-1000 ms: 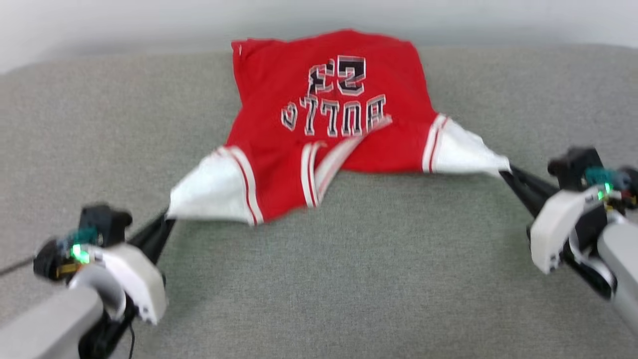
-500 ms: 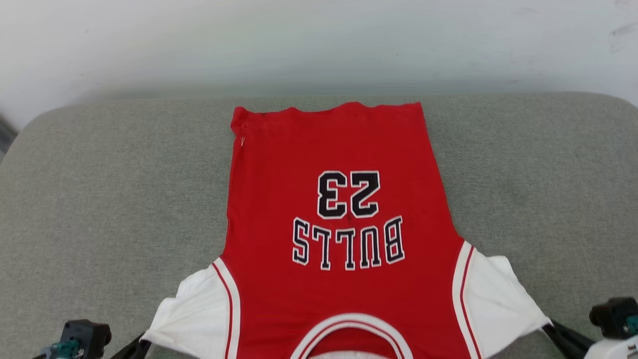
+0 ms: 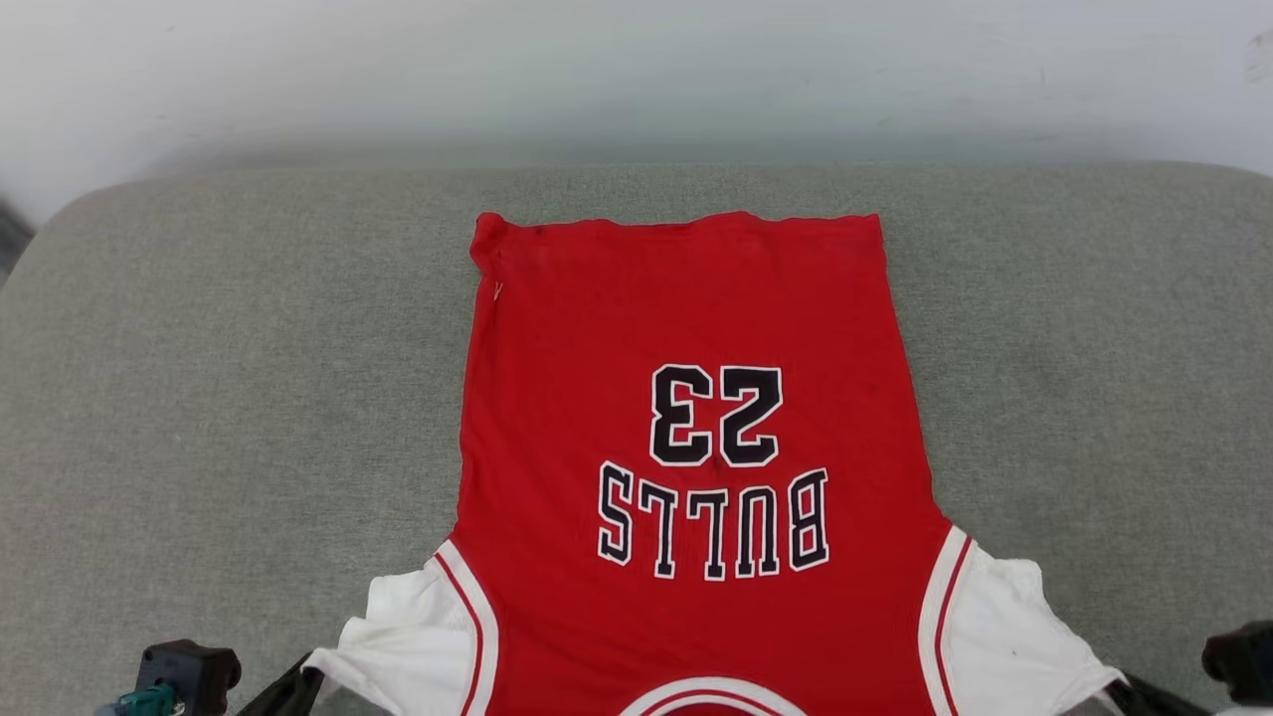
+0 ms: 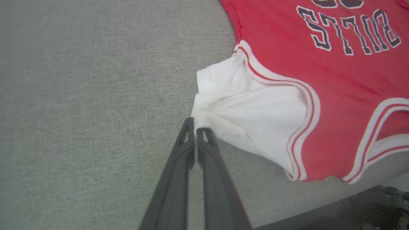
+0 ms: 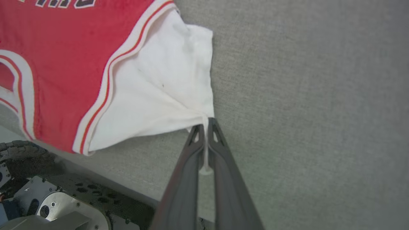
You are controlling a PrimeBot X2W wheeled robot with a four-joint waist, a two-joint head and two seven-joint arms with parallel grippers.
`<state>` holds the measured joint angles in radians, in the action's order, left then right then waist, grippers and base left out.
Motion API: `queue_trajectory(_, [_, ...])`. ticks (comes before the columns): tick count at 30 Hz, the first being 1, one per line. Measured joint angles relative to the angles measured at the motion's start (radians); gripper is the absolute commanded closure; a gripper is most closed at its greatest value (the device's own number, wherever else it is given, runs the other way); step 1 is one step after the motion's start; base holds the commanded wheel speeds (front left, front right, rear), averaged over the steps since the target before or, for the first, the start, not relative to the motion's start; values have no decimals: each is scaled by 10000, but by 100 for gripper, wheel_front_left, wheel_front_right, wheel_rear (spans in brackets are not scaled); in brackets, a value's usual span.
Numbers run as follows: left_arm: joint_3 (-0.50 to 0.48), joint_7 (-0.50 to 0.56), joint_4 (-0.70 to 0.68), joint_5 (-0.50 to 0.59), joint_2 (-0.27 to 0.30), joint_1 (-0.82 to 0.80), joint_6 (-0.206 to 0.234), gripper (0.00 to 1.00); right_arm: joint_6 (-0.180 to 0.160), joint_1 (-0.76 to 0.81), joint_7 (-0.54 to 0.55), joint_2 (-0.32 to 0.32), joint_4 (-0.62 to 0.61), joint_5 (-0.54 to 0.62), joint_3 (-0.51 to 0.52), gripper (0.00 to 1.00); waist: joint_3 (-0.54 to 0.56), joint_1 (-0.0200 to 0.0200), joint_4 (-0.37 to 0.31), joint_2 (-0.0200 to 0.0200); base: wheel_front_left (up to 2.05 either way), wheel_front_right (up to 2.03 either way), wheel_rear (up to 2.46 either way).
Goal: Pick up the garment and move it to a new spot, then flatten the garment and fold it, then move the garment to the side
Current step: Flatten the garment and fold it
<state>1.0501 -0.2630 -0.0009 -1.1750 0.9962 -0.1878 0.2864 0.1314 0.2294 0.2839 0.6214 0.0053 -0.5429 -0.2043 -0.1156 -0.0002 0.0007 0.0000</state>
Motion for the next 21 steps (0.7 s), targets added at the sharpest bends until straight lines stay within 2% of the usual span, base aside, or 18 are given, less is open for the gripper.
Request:
queue_trajectory(1, [-109,0,-54,71,-31,-1,38,100,0,-41,128,-4,-215,82,182,0,-20,0,8,0,0,0,0])
queue_trajectory(6, [-637,0,-378,577,-194,-9,222,100,-4,-705,725,148,-1388,251,1262,0,-239,1,82,0,0,0,0])
queue_trajectory(11, [-1168,0,-518,1091,-314,-37,301,100,-4,-2610,1055,639,-2523,539,1875,0,-699,2,192,0,0,0,0])
queue_trajectory(17, [-1592,0,-690,1795,-558,-410,213,100,-2,-6221,2266,855,-2658,169,1515,0,-1548,3,441,0,0,0,0])
queue_trajectory(21, [-1745,0,-767,2238,-763,-728,128,100,-2,-8658,4201,838,-1722,-274,708,0,-2237,3,708,0,0,0,0])
